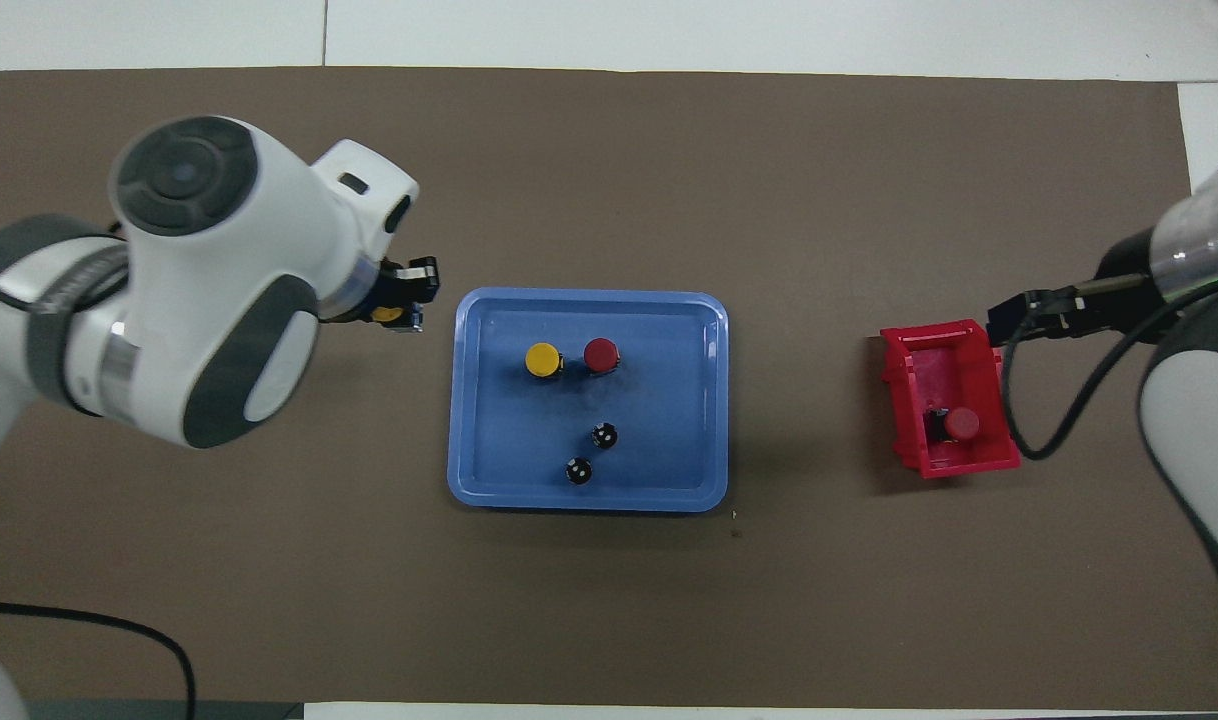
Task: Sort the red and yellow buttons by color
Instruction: 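Carry the yellow button to the yellow bin while the right gripper reaches the tray, then grasp the other red button with the right gripper while the left gripper releases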
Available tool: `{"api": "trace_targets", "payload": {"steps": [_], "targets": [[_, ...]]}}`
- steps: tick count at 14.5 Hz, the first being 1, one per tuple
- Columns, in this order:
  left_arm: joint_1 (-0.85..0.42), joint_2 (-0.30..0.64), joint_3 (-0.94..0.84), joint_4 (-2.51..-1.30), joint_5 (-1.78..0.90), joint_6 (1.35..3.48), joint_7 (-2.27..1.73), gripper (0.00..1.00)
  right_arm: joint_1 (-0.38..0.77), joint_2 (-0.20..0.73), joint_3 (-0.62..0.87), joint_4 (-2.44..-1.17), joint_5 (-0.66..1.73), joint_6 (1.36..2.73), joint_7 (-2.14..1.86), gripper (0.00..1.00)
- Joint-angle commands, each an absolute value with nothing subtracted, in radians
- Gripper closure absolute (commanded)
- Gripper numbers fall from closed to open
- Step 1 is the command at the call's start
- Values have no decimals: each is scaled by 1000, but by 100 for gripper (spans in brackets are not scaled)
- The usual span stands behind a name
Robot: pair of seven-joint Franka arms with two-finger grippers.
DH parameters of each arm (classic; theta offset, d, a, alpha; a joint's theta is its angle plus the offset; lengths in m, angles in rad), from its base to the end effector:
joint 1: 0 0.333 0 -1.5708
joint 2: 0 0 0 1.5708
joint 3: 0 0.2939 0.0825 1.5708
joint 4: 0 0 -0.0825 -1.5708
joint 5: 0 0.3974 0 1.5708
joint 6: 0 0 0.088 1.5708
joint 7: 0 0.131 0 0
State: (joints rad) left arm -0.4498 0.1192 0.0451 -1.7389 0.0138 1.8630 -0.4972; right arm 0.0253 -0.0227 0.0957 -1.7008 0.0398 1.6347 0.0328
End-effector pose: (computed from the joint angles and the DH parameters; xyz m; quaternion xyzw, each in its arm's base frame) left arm 0.5609 -0.2397 0.4510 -0.9990 -0.0441 -0.0063 0.0073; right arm 0.5573 0.0732 0.5335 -0.9987 -0.0423 0.0231 0.0170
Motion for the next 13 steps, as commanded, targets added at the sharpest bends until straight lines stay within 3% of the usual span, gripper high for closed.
{"api": "trace_targets", "payload": {"steps": [1,3,4,9,13], "targets": [[-310,51,41,-1766,26,1790,-265,99,203,139,107,-1510,20,1628,297,27],[-209,46,41,-1790,26,1796,-94,99,343,291,107,-1370,14,1667,488,27],[-154,29,41,-1824,26,1821,-6,98,383,320,107,-1367,11,1740,544,27],[1,2,41,-1962,26,1979,113,98,468,380,107,-1500,-57,1949,650,24],[11,6,41,-2026,26,2058,118,98,526,425,107,-1565,-58,2054,725,24]]}}
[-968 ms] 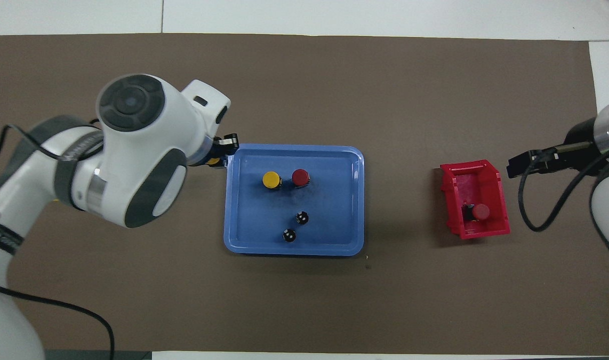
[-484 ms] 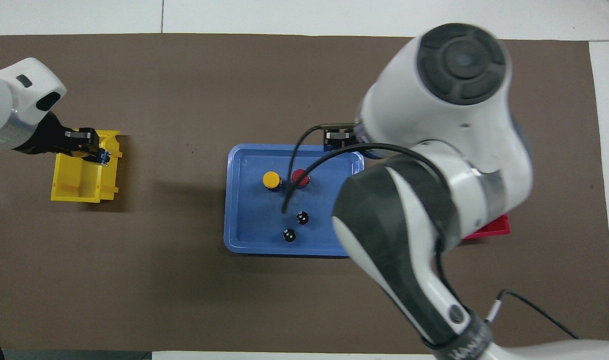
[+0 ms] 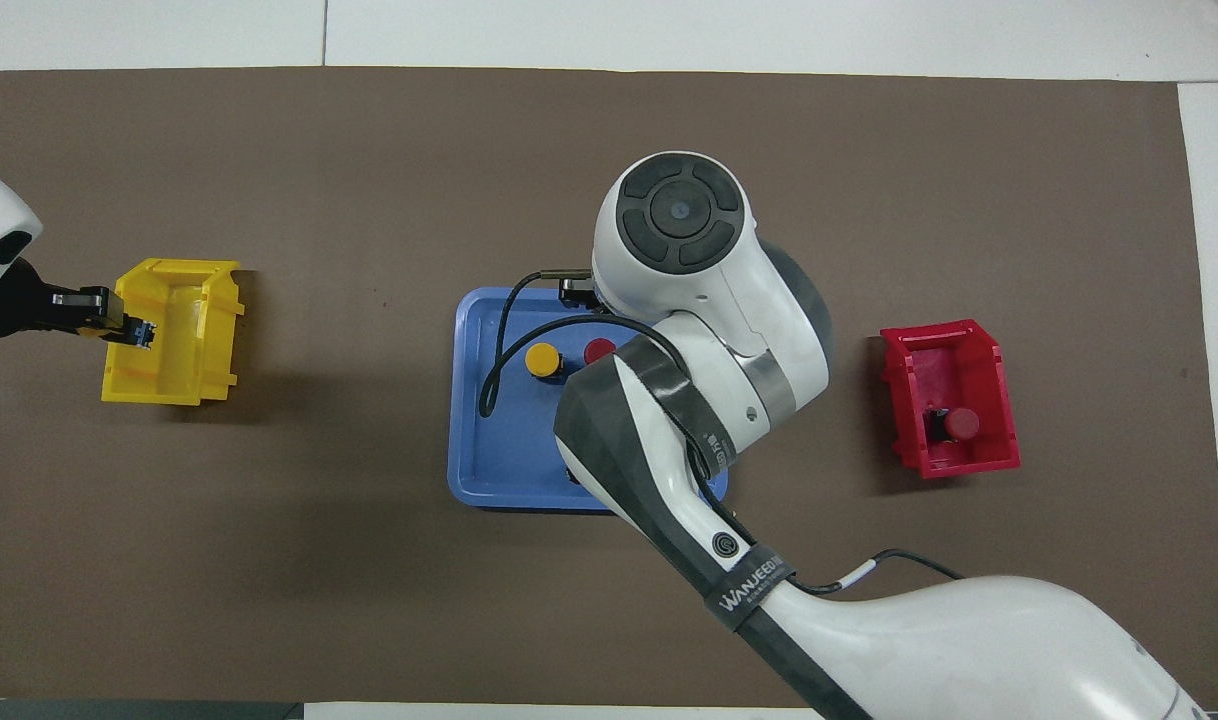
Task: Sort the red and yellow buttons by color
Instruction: 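Grasp the other red button with the right gripper while the left gripper releases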
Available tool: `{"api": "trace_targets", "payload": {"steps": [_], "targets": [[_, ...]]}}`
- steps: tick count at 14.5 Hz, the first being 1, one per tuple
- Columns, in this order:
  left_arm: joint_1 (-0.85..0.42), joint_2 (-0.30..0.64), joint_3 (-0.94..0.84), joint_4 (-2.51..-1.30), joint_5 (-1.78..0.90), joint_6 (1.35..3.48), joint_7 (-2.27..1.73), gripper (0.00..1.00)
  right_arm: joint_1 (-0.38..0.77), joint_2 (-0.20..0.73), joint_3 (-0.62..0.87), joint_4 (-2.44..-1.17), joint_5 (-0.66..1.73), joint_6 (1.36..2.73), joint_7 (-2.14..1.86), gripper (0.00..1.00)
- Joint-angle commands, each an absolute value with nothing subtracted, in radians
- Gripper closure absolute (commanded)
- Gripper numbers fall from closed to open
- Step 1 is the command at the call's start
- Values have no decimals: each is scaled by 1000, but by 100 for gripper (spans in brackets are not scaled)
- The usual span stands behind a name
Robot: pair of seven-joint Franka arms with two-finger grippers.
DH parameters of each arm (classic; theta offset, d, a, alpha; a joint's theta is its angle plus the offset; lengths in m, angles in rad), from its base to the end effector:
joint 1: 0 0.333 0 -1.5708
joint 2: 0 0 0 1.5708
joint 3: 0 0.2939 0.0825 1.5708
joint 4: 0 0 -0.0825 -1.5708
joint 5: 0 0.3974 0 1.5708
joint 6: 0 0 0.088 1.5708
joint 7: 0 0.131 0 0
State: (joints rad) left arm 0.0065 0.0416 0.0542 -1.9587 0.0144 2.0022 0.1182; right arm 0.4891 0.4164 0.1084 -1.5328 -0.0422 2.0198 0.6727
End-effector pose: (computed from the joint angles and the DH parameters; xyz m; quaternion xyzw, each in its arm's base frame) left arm 0.5774 0.0361 0.4019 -0.9995 0.0318 -0.0003 0.0077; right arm 0.5778 0.3792 0.3752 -0.9987 0.0345 -0.0280 0.0236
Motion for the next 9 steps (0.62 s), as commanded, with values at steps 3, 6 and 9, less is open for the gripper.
{"api": "trace_targets", "payload": {"steps": [3,6,9], "targets": [[11,6,41,-2085,26,2121,118,98,531,433,107,-1623,-58,2138,736,25],[11,2,41,-2129,26,2146,118,98,534,416,107,-1684,-60,2175,735,26],[11,9,41,-2177,26,2218,113,98,534,407,107,-1716,-60,2206,730,32]]}}
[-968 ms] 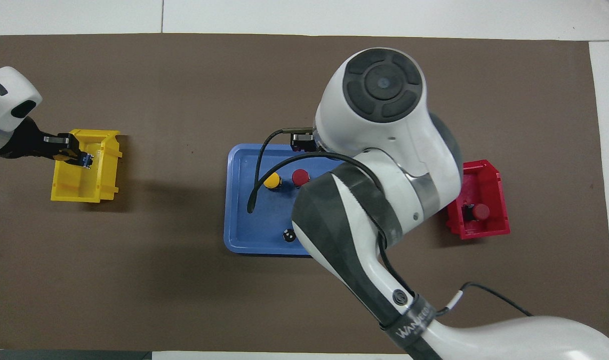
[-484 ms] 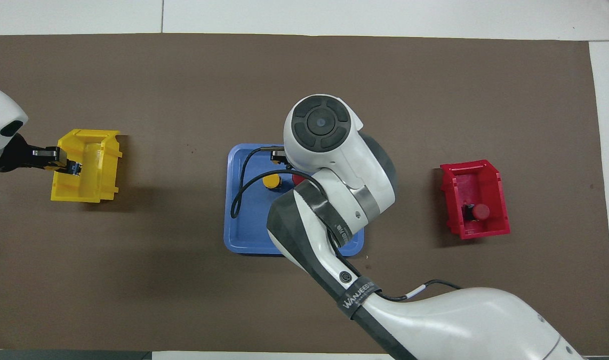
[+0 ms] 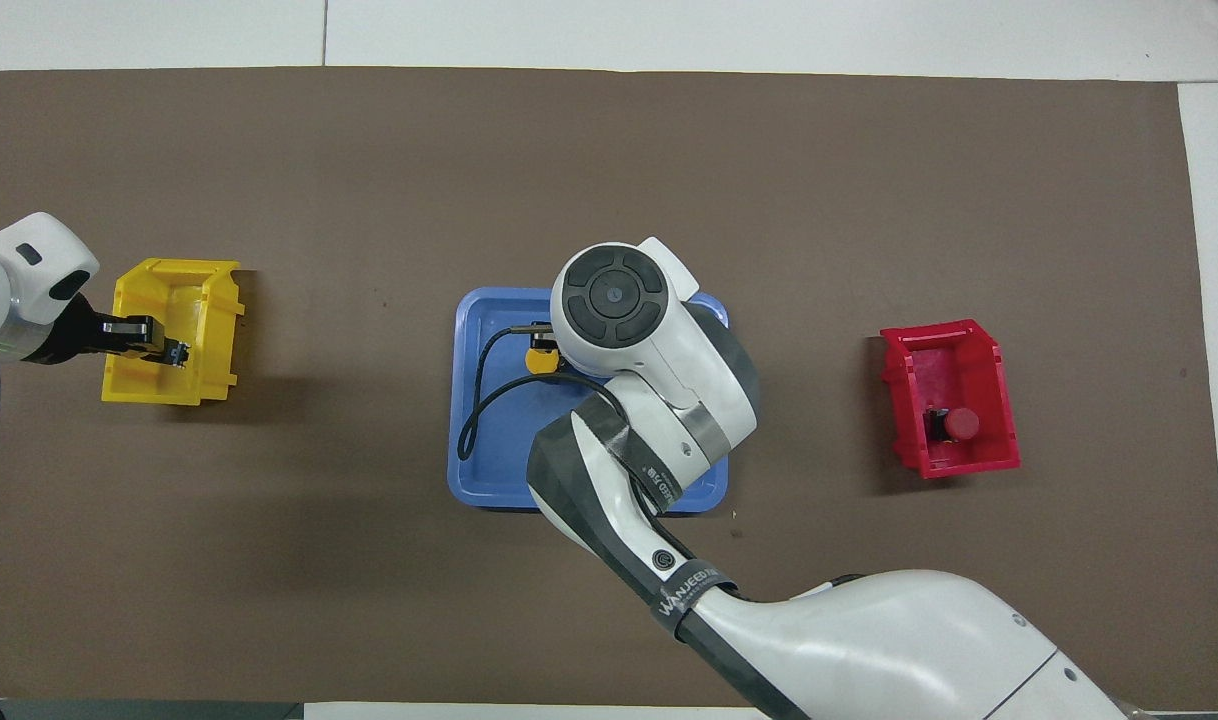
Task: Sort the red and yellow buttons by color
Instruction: 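Carry the red button into the red bin and open the right gripper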
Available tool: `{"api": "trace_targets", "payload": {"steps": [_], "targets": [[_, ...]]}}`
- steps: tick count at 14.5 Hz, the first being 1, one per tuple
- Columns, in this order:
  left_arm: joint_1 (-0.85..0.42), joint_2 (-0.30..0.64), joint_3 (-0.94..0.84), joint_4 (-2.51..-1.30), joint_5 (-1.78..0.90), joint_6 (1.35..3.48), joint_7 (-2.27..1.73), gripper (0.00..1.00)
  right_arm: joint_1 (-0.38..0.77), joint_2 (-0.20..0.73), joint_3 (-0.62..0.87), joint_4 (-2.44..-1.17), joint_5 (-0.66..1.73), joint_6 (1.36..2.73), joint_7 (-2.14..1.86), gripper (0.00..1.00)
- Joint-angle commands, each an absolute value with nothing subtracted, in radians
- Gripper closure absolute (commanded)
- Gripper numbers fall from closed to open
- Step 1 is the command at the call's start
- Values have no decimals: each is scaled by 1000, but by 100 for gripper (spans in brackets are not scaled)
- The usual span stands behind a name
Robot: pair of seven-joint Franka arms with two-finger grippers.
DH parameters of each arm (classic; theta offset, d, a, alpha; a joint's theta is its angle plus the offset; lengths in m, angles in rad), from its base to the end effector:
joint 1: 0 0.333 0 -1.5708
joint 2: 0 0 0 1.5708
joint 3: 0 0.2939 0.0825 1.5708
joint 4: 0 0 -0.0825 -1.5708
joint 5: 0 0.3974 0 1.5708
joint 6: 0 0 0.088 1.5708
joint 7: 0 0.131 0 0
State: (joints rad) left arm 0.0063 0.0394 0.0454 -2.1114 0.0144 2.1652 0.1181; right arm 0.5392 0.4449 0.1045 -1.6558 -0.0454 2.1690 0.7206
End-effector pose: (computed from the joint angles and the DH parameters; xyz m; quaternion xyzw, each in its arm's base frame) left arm 0.5607 0.0298 0.3450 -0.9993 0.0372 -0.0066 0.0075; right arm 0.5509 0.4027 0.3098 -0.9988 0.0322 -0.0256 0.0247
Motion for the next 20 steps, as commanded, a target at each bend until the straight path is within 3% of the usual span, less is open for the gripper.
{"api": "trace_targets", "payload": {"steps": [1,3,5,6,7,9,12,14,17,18,20], "targets": [[12,9,41,-2192,26,2233,114,98,534,400,107,-1742,-60,2230,730,35],[12,17,41,-2226,26,2293,112,98,534,394,107,-1763,-60,2244,729,48],[14,18,43,-2278,26,2363,115,95,534,396,107,-1746,-60,2227,729,69],[14,20,43,-2273,26,2367,123,68,528,397,107,-1712,-60,2185,726,75],[14,24,43,-2266,26,2368,121,48,516,397,106,-1657,-60,2116,721,75],[12,35,43,-2247,26,2358,117,46,406,332,101,-1595,-35,1964,599,75],[32,40,43,-2217,26,2349,124,43,209,130,100,-1719,43,1812,276,75],[37,52,43,-2172,26,2298,124,43,85,-9,100,-1888,44,1830,104,75],[40,54,41,-2084,26,2191,114,43,-66,-95,98,-2073,44,1957,-125,75],[38,54,41,-2044,26,2146,114,37,-87,-116,97,-2136,44,2032,-179,75],[29,43,41,-1975,21,2068,114,13,-104,-132,97,-2190,46,2094,-196,75]]}}
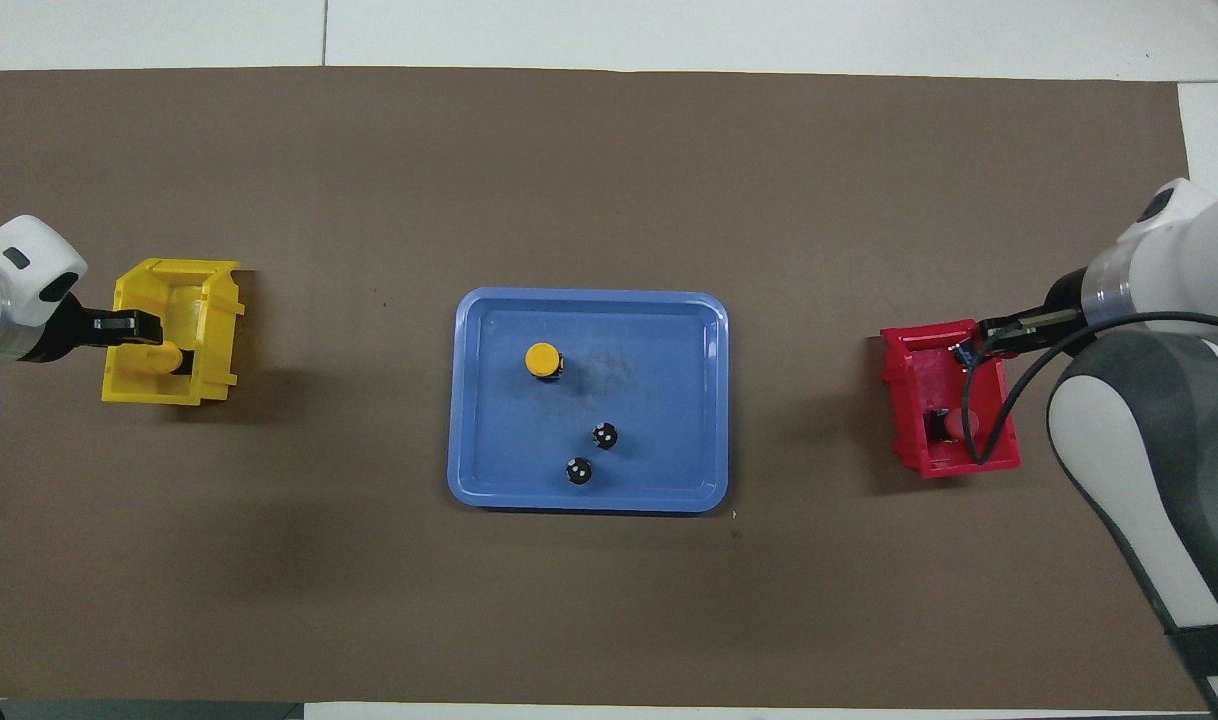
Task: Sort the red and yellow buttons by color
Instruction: 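Carry the red button into the red bin and open the right gripper, then reach the left gripper into the tray and grasp the remaining yellow button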
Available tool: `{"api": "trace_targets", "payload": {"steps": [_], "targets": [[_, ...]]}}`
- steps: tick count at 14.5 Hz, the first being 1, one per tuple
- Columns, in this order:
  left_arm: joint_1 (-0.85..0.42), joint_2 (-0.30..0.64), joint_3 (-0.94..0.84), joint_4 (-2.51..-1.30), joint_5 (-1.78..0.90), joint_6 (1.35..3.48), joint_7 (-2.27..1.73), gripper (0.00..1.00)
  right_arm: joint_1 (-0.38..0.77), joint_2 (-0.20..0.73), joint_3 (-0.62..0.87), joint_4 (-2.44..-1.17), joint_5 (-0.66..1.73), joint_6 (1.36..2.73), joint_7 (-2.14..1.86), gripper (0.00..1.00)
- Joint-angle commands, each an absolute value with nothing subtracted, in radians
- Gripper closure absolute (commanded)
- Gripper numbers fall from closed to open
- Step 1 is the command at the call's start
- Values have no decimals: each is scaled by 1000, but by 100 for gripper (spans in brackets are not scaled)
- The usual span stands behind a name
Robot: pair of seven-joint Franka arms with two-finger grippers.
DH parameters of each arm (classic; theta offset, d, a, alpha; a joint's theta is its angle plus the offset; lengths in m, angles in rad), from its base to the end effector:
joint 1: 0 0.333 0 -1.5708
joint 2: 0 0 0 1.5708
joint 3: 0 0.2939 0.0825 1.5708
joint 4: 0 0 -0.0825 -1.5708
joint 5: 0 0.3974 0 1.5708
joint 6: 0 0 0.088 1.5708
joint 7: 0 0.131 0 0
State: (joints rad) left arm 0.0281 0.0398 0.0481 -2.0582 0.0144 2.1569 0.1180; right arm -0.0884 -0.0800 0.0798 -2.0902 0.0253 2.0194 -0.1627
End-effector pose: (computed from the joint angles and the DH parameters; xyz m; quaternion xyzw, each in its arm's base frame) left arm 0.5729 0.0445 0.3692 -0.9992 0.0247 -0.0286 0.0099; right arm 0.5427 -0.0023 0.4078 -0.9974 -0.0714 -0.0052 0.0078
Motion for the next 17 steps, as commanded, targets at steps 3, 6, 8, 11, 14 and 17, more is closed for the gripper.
{"api": "trace_targets", "payload": {"steps": [3,6,8,11,14,17], "targets": [[-13,34,8,-1879,20,1965,54,0,-107,-132,97,-2220,46,2109,-196,75],[-200,31,2,-1882,20,1968,-272,0,-107,-123,97,-2304,46,2230,-196,75],[-343,43,-2,-1882,20,1997,-462,0,-107,-112,97,-2335,46,2287,-193,75],[-558,100,3,-1878,25,2026,-737,0,-101,-104,98,-2375,46,2356,-179,75],[-670,169,3,-1908,25,2132,-877,1,-98,-66,98,-2381,46,2387,-175,74],[-736,244,5,-1908,26,2189,-948,3,-69,-66,98,-2390,46,2401,-123,64]]}}
